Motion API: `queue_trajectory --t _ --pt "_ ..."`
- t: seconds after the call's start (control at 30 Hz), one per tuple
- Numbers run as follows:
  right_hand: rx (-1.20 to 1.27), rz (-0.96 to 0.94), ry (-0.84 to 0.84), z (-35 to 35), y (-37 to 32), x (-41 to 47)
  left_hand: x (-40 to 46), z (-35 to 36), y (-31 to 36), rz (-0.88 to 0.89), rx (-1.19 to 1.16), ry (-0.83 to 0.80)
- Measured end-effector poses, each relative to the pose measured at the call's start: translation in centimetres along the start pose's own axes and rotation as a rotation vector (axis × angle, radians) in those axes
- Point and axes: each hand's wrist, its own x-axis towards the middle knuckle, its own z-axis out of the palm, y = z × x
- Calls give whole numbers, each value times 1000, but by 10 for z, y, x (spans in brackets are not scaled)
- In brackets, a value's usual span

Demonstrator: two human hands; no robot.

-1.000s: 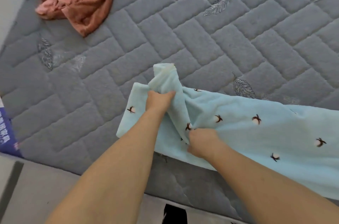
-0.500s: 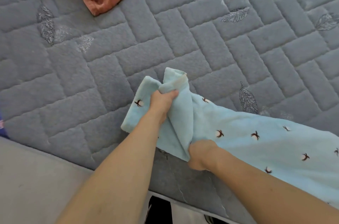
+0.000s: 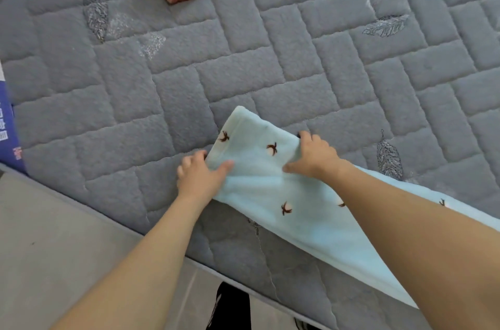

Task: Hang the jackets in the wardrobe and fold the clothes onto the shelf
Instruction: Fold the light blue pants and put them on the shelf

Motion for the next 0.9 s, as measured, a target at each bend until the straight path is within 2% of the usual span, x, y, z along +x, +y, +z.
queue_trajectory --t 0.07,0.13,0.17,0.23,0.3,0.33,0.43,0.53,0.73,0.87,0.9 --pt "132 -42 -112 -3 -7 1 6 2 15 53 17 -126" --pt "199 -110 -159 0 -8 -2 11 -6 23 156 -101 -140" --pt "205 -128 -109 1 -8 -4 14 -12 23 204 -121 -99" --pt "114 -108 143 11 2 -11 17 -22 18 247 -67 -15" --pt "52 -36 344 23 19 -23 18 -21 9 153 -37 -39" --pt "32 -10 369 33 31 -31 15 -17 6 54 -124 -95" --pt "-27 122 252 73 81 -57 -3 -5 22 -187 -640 -257" --pt "22 275 127 113 132 -89 -26 7 60 -266 -973 -433" --pt "-72 167 91 145 226 -145 -87 59 140 -163 -922 -822" --pt "186 366 -27 155 308 -174 -137 115 203 -90 -860 -959" --pt "273 353 -53 158 331 -181 -152 133 221 -67 -827 -981"
